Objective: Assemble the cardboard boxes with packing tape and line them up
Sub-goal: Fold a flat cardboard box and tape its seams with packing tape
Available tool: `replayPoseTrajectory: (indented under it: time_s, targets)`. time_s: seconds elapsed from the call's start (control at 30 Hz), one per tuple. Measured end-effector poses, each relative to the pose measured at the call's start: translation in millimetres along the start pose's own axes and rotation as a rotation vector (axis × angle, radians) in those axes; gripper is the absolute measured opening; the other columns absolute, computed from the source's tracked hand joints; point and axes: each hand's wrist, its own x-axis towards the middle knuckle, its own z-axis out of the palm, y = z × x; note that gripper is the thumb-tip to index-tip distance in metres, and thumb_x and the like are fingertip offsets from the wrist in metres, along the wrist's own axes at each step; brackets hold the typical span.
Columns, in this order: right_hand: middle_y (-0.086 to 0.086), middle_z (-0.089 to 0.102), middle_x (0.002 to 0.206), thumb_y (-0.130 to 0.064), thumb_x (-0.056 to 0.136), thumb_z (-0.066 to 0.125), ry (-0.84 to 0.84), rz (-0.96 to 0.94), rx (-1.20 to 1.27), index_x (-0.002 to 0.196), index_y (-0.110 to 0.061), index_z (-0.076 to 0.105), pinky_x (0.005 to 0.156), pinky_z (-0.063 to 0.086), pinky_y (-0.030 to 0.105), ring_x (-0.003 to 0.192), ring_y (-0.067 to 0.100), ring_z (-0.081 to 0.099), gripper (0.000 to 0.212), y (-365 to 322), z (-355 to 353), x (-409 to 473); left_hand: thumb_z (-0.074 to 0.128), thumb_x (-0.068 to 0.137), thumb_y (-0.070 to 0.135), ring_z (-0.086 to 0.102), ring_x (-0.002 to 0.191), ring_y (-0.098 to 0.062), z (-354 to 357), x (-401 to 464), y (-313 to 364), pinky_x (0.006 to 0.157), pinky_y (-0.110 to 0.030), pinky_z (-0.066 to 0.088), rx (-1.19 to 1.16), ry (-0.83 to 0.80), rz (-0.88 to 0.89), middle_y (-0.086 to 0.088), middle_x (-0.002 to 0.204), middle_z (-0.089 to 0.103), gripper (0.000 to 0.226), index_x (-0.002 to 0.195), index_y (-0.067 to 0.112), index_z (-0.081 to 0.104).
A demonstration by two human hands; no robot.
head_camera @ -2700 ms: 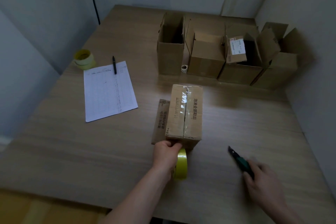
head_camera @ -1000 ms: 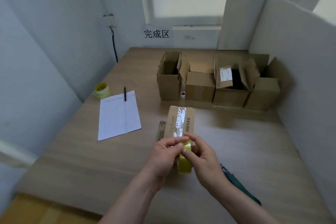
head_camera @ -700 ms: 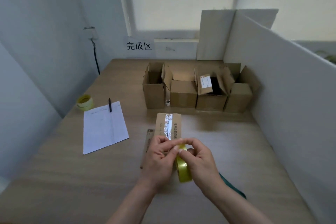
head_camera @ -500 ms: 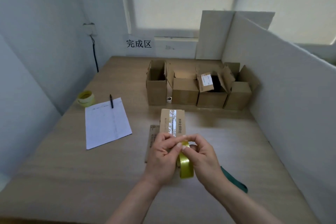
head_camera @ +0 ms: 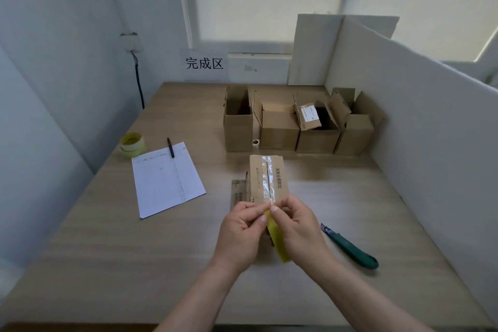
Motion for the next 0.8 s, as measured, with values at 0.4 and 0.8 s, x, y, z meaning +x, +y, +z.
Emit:
replayPoseTrajectory:
  time_s: [0.4, 0.8]
  targets:
    - [0.004, 0.066, 0.091, -0.031, 0.091, 0.058, -0.265, 0.052, -0.395, 0.081, -0.029, 0.059, 0.069, 0.055, 0.057, 0.082, 0.029, 0.064, 0.010, -4.1, -11.1, 6.1, 0.077, 0.081, 0.011, 0.071, 0.078, -0.011, -23.4, 15.6, -8.5, 0.077, -0.028, 0.056, 0.094, -0.148, -0.062, 0.003, 0.080, 0.076, 0.014, 0.079, 0.025, 0.078]
    - [0.015, 0.066, 0.088, -0.013, 0.096, 0.051, -0.355, 0.260, -0.321, 0.091, -0.014, 0.062, 0.058, 0.057, 0.047, 0.072, 0.024, 0.069, 0.012, 22.9, -16.5, 11.3, 0.064, 0.090, 0.023, 0.055, 0.067, -0.005, 11.9, 7.2, -44.7, 0.055, -0.018, 0.039, 0.594, -0.031, 0.000, 0.012, 0.068, 0.058, 0.015, 0.075, 0.024, 0.060]
